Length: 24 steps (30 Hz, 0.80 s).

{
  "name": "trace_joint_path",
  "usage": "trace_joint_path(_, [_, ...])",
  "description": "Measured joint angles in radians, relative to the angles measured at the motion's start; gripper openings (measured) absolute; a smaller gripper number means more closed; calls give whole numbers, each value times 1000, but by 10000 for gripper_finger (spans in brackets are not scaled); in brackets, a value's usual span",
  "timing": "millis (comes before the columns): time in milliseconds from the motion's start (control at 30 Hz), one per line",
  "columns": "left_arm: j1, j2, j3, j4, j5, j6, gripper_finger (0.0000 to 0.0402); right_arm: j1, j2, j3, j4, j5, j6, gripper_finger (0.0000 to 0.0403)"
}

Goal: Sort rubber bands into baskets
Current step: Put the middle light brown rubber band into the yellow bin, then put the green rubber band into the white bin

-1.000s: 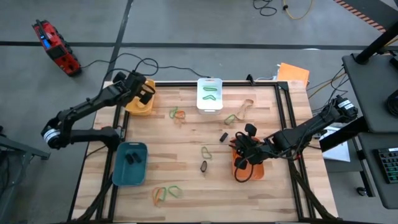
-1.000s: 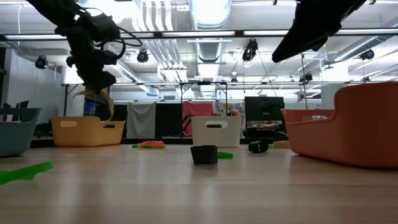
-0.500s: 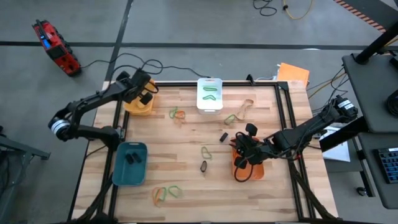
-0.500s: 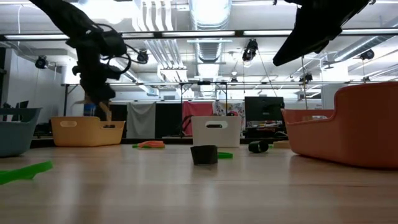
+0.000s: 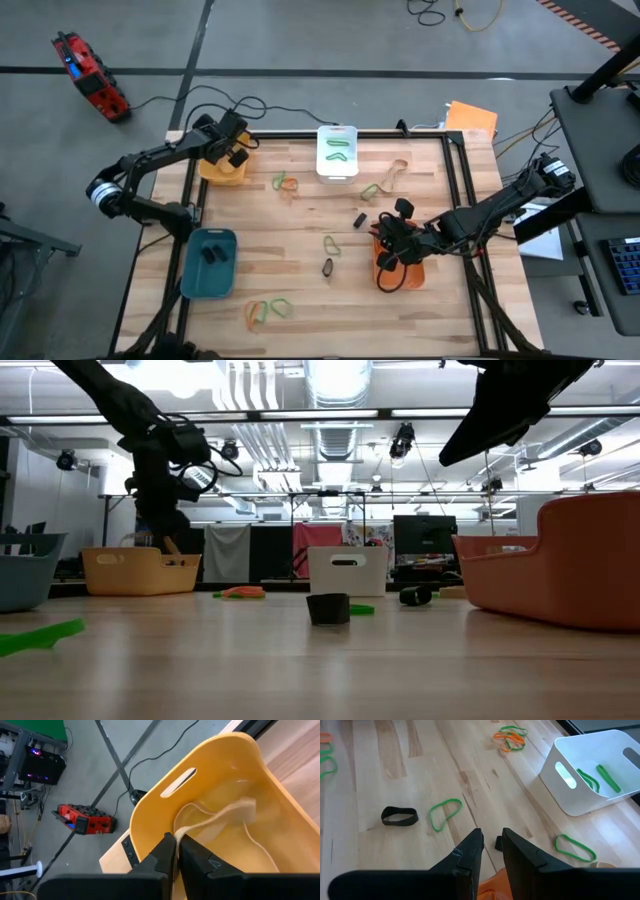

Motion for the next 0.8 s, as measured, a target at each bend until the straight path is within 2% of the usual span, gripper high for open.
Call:
trace_joint_path(333, [-2,-12,0,5,1,-16,103,0,0,0,0,0,-2,68])
trace_joint_path(500, [-21,-52,-1,-1,1,-35,125,0,0,0,3,0,-3,68])
trace_joint_path(600, [-79,-104,-1,-22,22,-88,125,0,0,0,10,6,-3,68])
trace_joint_path(733, [-228,-193,-4,-18,177,-173,119,0,0,0,29,23,-22,68])
trace_joint_path(800, [-334,-232,-10,11,214,-197,115,-3,0,0,46,26,-43,68])
